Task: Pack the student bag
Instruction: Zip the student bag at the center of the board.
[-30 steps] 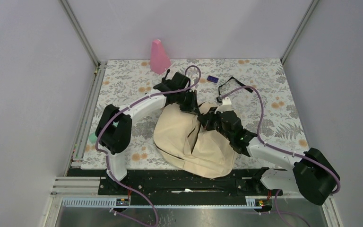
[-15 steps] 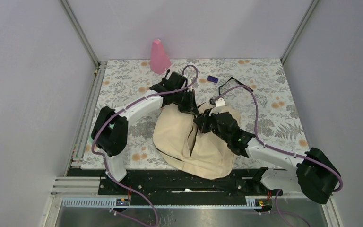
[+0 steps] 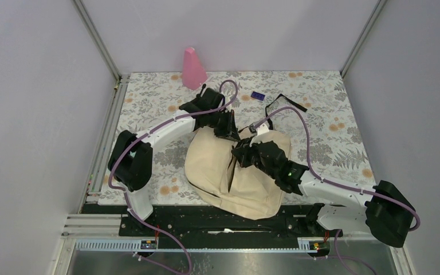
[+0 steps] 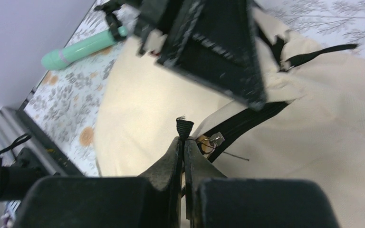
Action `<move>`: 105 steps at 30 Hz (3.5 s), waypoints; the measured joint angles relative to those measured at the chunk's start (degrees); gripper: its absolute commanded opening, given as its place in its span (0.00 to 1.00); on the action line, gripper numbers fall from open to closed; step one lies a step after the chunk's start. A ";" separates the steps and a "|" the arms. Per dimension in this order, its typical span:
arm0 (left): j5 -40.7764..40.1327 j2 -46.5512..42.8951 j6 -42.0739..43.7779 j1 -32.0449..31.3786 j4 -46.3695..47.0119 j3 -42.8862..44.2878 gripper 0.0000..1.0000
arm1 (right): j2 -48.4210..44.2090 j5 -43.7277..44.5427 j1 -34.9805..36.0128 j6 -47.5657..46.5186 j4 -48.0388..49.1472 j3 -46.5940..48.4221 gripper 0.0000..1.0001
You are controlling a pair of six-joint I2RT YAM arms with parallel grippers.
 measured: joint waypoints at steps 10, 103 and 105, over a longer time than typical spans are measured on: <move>-1.99 -0.11 -0.02 1.70 2.97 -0.72 0.00 | -3.19 -4.46 7.06 0.00 -3.21 0.00 0.00; -16.61 -24.61 -3.63 -10.64 9.77 -28.13 0.00 | -7.61 -5.22 12.02 4.59 -2.34 -6.71 0.00; -16.59 -24.61 -3.72 -10.64 9.84 -28.15 0.00 | -7.85 -5.16 12.02 4.57 -2.49 -6.75 0.00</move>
